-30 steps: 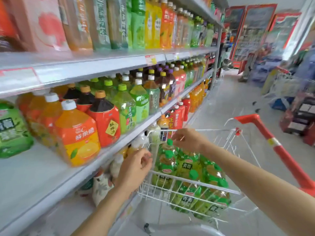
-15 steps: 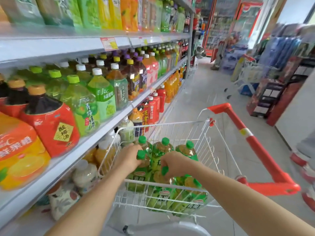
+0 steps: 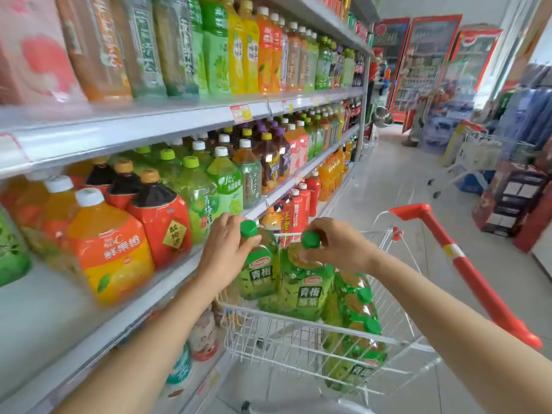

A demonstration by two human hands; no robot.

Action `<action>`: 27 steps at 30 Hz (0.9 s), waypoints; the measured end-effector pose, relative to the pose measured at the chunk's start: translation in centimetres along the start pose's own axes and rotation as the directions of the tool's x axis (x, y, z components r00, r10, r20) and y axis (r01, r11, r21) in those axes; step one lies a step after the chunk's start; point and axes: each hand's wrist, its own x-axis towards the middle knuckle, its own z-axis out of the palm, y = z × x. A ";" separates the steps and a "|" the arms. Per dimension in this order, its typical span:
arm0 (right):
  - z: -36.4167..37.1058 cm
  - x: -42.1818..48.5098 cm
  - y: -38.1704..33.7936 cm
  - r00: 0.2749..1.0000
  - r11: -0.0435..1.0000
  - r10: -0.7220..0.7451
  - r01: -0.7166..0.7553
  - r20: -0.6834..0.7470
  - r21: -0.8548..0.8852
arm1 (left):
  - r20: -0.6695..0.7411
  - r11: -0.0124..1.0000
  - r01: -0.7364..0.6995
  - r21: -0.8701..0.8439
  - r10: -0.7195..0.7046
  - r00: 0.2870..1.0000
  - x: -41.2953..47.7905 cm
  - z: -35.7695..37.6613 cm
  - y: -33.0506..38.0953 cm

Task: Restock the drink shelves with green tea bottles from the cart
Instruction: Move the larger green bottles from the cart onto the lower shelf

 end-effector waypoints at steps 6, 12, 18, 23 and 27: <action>-3.4 0.1 -7.4 0.966 0.960 -0.238 0.249 -0.100 0.128 | -0.317 0.999 0.012 0.030 -0.002 0.948 -2.5 -10.8 1.1; -2.4 1.2 -14.7 0.914 0.838 -0.370 0.406 -0.167 0.365 | -0.504 0.971 0.076 0.227 0.051 0.862 -7.4 -19.7 -0.3; 2.3 2.5 -21.2 0.850 0.690 -0.482 0.517 -0.211 0.506 | -0.568 0.880 0.254 0.401 0.021 0.823 -13.5 -25.1 -1.4; 6.9 3.1 -25.6 0.776 0.610 -0.561 0.622 -0.288 0.491 | -0.564 0.792 0.392 0.467 -0.074 0.822 -18.2 -26.6 -3.9; 10.4 4.3 -28.0 0.721 0.555 -0.600 0.688 -0.347 0.468 | -0.581 0.736 0.495 0.461 -0.172 0.796 -20.8 -26.9 -6.0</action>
